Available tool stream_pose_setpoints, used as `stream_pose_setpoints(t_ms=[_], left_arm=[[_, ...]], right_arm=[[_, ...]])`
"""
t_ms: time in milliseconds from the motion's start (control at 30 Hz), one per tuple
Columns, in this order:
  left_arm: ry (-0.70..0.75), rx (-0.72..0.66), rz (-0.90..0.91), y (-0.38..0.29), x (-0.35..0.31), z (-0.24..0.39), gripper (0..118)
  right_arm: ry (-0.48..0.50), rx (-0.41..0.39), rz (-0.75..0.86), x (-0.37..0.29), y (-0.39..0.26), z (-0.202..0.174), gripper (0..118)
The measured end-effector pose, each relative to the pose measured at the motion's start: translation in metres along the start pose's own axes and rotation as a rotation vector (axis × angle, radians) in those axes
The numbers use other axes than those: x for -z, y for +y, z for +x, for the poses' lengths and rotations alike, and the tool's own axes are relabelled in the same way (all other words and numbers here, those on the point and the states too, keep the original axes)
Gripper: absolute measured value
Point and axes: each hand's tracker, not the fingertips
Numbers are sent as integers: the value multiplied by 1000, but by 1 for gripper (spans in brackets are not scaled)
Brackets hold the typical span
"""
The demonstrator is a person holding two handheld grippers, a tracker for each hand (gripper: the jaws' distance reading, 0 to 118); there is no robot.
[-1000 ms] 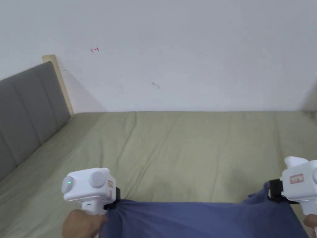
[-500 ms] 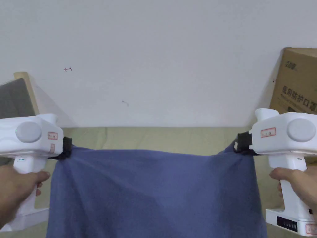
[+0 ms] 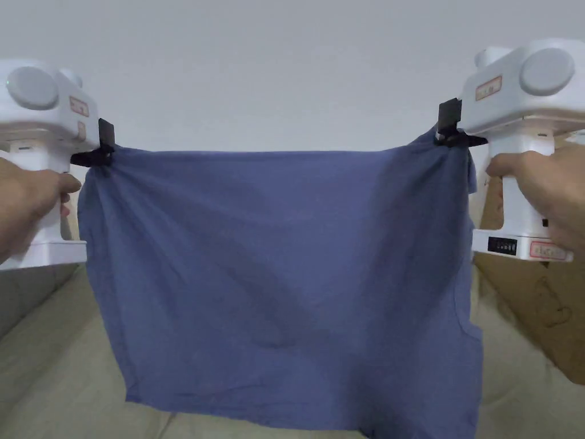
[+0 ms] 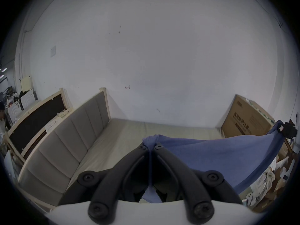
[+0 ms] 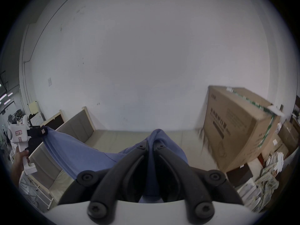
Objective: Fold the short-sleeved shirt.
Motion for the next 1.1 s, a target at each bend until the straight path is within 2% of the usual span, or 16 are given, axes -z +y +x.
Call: stream_pose_setpoints(t_ms=[133, 267, 567, 833, 933, 1100], left_arm=[[43, 47, 64, 36, 9, 9, 2], [42, 14, 89, 64, 20, 13, 2], [53, 7, 125, 70, 45, 16, 2], [35, 8, 83, 23, 73, 2, 2], [28, 19, 69, -16, 78, -4, 2], [3, -30, -5, -106, 82, -20, 2]], right_arm=[[-15, -4, 39, 27, 41, -3, 4], [-34, 25, 74, 45, 67, -8, 4], [-55, 4, 101, 87, 78, -10, 4], [-32, -6, 78, 96, 29, -17, 4], [-19, -14, 54, 99, -9, -15, 4], [-6, -74, 3, 93, -93, -13, 4]])
